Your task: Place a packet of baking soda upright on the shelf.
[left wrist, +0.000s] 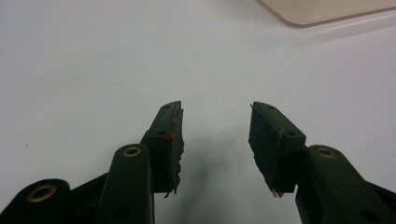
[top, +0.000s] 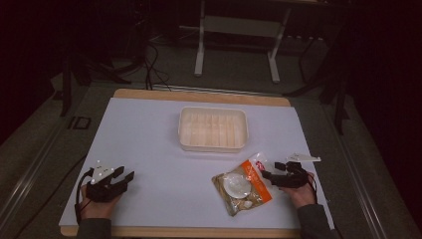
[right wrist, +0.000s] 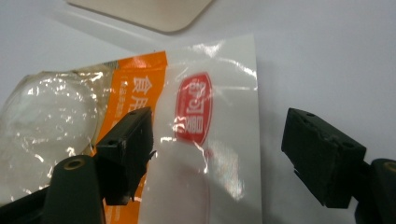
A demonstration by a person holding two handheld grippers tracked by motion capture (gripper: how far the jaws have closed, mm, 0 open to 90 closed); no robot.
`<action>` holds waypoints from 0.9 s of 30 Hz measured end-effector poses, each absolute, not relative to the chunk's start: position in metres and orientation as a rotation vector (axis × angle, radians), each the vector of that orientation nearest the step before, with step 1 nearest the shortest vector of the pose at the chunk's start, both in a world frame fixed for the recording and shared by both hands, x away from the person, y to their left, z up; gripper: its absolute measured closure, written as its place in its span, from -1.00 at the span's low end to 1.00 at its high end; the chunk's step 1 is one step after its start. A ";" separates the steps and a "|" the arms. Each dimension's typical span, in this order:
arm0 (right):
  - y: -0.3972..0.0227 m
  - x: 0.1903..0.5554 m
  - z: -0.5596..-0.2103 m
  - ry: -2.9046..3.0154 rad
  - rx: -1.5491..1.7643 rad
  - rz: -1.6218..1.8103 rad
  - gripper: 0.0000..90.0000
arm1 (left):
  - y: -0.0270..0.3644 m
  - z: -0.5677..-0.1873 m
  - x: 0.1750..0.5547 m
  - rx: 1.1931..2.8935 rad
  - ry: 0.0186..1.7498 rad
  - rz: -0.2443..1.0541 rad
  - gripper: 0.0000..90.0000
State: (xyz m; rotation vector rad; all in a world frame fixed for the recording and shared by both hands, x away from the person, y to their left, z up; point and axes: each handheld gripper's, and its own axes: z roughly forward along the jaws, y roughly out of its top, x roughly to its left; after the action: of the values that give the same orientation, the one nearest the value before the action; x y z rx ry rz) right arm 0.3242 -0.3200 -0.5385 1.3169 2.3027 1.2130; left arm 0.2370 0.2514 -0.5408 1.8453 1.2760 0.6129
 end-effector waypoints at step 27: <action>-0.313 0.344 -0.546 2.423 1.346 1.265 -0.35 | 0.248 -0.540 0.236 1.864 1.253 0.621 0.19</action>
State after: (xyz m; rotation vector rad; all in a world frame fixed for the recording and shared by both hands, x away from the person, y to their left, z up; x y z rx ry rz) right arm 0.3443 -0.3130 -0.5463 1.3462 2.4233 1.2653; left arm 0.2361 0.2483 -0.5400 1.8637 1.2528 0.6214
